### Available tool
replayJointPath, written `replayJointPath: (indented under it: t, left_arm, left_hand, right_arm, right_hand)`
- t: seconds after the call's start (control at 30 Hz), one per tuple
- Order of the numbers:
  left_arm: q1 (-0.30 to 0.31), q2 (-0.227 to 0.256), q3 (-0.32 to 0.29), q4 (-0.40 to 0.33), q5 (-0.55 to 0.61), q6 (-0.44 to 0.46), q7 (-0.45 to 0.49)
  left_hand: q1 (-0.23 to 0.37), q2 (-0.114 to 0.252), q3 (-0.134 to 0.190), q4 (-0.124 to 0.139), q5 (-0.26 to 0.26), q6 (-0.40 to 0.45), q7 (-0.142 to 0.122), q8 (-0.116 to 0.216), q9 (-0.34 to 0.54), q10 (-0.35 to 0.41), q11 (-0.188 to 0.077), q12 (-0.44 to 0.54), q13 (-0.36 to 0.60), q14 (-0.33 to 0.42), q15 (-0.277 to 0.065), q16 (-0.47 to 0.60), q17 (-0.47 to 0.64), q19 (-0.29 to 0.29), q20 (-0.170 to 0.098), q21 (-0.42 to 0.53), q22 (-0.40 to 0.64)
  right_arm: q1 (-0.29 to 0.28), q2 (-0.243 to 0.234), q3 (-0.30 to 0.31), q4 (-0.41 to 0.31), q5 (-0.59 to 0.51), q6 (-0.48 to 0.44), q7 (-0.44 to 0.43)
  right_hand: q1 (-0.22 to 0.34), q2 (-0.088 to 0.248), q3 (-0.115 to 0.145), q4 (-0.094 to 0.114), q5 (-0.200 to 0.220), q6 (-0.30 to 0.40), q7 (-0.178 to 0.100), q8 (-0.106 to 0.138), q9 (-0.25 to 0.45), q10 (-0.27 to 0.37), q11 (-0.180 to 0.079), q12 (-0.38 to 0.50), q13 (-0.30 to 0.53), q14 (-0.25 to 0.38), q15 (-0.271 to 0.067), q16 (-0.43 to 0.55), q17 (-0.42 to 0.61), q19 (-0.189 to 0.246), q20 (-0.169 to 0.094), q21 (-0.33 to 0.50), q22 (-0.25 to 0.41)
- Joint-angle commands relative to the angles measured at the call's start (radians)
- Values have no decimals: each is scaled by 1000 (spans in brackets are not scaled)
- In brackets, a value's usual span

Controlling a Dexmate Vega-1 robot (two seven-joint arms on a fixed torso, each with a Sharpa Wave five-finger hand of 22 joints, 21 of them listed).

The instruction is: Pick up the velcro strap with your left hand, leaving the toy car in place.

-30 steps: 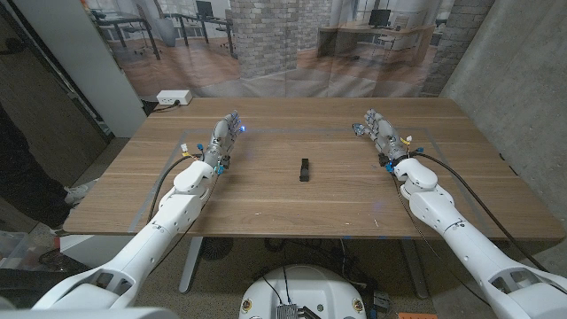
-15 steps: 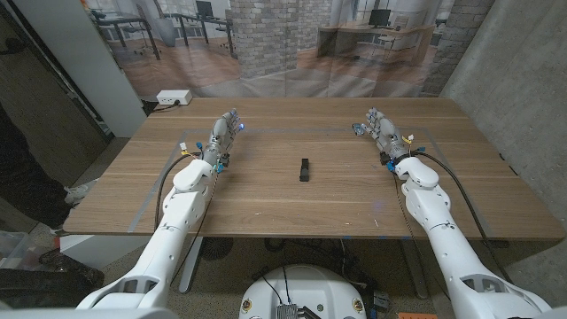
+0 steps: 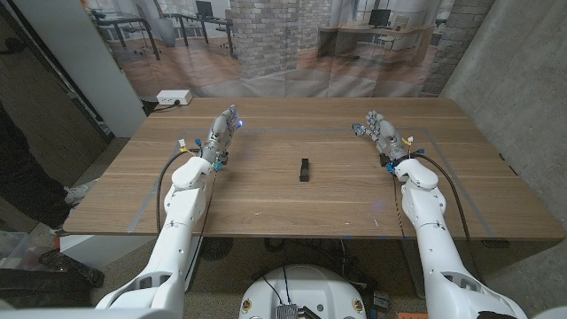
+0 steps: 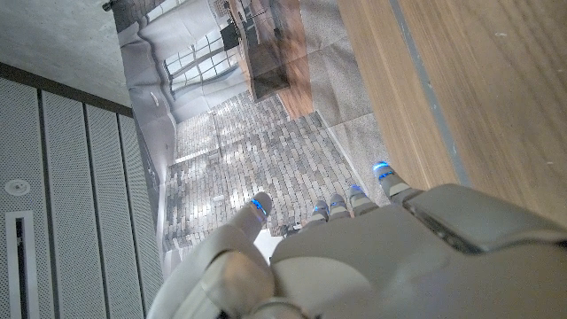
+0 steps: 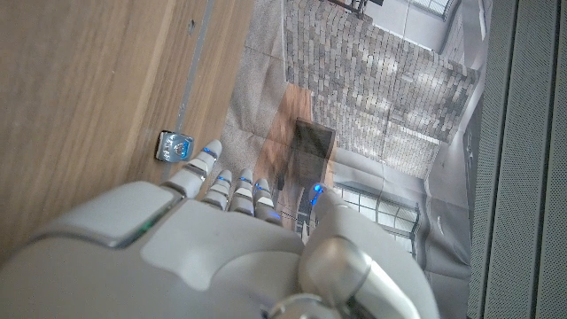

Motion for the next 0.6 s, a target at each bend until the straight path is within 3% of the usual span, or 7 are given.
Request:
replayJointPath:
  t: [0.03, 0.6]
  left_arm:
    - [-32, -28, -45, 10, 122, -41, -42]
    - [-96, 36, -22, 39, 258, -132, -74]
  left_hand:
    - [15, 77, 2, -14, 3, -3, -11, 9, 4, -18, -11, 7, 4, -111, 3, 6, 1, -55, 2, 5, 4]
    - [45, 56, 0, -49, 0, 47, -29, 21, 5, 19, -24, 16, 3, -57, 5, 13, -2, -30, 5, 9, 3]
  right_arm:
    - [22, 65, 80, 19, -81, 3, 58]
    - [38, 93, 116, 35, -110, 17, 80]
  right_hand:
    - [14, 20, 9, -2, -1, 0, 6, 6, 6, 1, 7, -3, 2, -9, 2, 8, 4, 9, 0, 8, 3]
    - [12, 18, 11, -3, -4, 0, 7, 5, 6, 2, 9, -8, 2, -10, 3, 9, 5, 9, 1, 8, 3]
